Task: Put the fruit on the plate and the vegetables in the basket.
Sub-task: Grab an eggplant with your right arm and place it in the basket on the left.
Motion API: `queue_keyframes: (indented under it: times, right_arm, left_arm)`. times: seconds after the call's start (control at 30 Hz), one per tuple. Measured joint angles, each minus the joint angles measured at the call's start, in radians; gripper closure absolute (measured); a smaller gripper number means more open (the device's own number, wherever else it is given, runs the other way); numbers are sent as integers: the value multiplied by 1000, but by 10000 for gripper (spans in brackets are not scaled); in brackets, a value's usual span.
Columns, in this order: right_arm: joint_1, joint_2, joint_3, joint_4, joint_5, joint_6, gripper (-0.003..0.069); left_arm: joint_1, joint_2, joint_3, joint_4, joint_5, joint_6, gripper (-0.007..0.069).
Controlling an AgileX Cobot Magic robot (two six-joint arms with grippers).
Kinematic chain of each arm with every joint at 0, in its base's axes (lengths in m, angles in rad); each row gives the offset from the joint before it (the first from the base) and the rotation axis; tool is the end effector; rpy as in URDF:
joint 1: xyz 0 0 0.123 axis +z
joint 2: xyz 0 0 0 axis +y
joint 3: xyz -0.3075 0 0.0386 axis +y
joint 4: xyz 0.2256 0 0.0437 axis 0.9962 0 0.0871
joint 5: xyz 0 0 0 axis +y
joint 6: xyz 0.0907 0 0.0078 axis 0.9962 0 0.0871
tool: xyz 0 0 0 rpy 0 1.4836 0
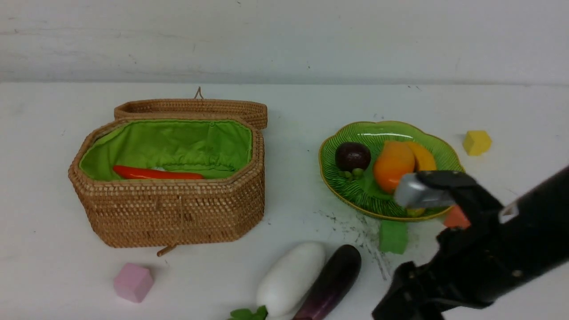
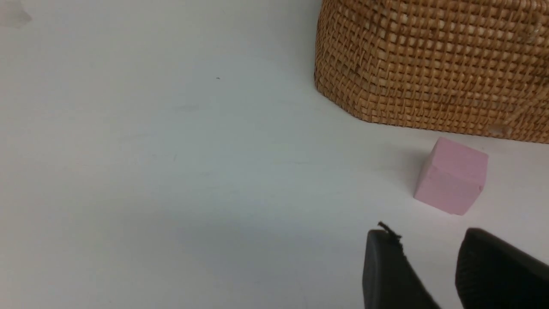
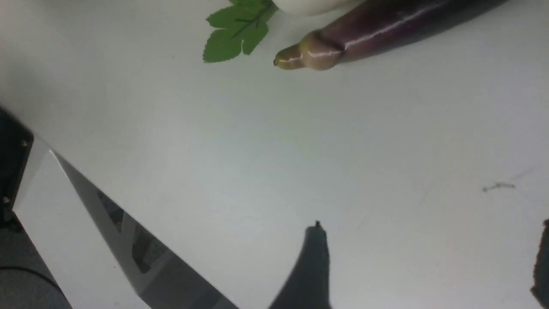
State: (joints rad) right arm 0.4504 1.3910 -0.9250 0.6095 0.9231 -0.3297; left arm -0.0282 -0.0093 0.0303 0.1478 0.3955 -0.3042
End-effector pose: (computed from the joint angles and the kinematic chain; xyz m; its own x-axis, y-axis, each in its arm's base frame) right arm 0.1917 0.1389 0.2945 -0.8754 -0.3552 -0.3281 -0.4754 0.7561 0.4499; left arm 0.0048 0.0050 0.1685 -0.3108 -0.1579 -0.9373 -0.0786 0.9870 -0.1402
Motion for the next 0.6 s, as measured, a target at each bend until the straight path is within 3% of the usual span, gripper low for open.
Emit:
queue_keyframes:
  times: [0.07,0.13,0.33,0.43,0.6]
  right_arm:
    - [55,54,-51,-29,-32,62,-17]
    - [99,109,-105,-91,-76,221,-3]
    - [116,246,-177,-209,-201,567,63]
    - [116,319,-179,-232,-275,645,85]
    - [116,425,-179,-275,-364,666,90]
  left_arm:
    - [0,0,0,0,0,0,386]
    - [0,0,0,0,0,0,386]
    - [0,0,0,0,0,0,386]
    - [0,0,0,0,0,0,386]
    - [0,0,0,0,0,0,386]
